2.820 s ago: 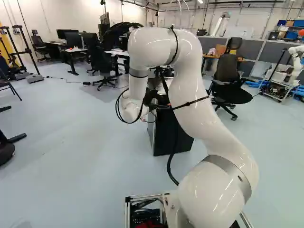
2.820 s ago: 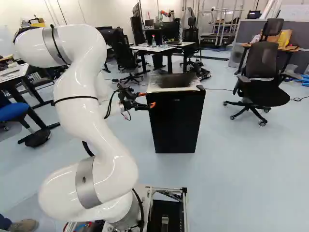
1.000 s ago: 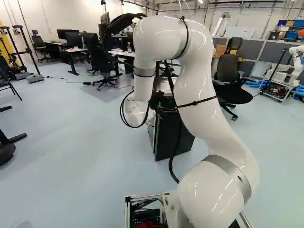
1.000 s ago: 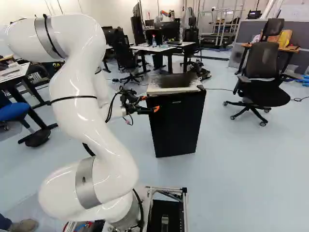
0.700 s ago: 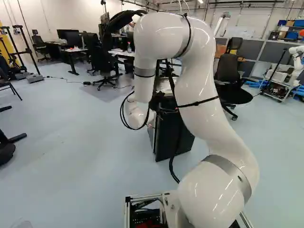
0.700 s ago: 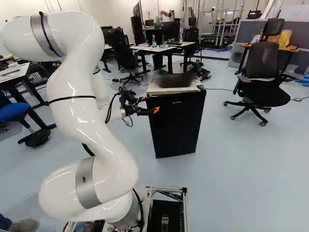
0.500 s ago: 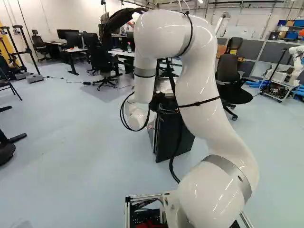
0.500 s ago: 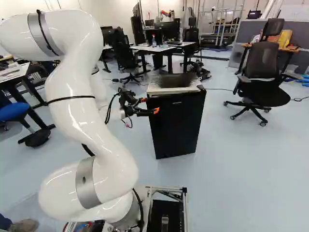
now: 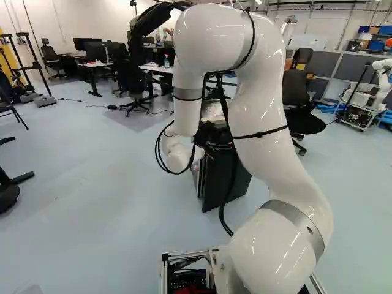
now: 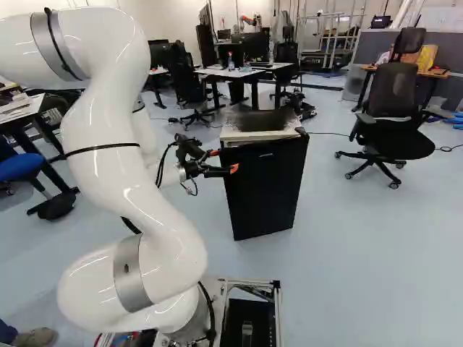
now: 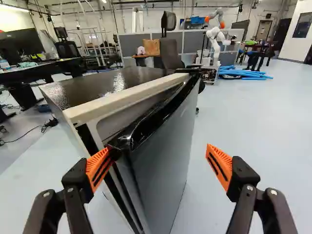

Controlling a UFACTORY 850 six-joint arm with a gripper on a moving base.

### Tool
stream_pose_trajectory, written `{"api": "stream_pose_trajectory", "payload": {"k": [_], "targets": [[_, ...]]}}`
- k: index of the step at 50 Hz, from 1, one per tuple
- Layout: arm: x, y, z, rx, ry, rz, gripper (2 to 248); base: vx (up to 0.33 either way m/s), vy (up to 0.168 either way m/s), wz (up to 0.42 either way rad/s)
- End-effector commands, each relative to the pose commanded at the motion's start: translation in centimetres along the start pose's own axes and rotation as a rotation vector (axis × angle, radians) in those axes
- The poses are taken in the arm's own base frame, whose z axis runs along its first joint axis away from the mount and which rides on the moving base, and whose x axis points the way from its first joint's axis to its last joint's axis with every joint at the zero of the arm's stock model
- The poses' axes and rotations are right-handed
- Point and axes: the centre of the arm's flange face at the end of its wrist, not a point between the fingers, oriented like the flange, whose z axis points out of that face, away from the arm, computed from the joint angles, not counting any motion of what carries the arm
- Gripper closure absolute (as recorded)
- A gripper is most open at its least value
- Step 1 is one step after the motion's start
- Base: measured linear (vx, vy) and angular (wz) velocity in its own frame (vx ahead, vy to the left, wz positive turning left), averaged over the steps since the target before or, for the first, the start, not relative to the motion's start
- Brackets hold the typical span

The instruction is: Grab a drink from the fridge

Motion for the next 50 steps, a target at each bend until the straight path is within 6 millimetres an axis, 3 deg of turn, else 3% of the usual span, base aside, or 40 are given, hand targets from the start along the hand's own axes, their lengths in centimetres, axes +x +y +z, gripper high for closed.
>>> {"api": "stream_pose_trajectory", "payload": {"k": [50], "targets": [[0.0, 5.7, -3.5, -0.064, 0.001, -0.061, 3, 0.000, 0.000, 0.000]]}}
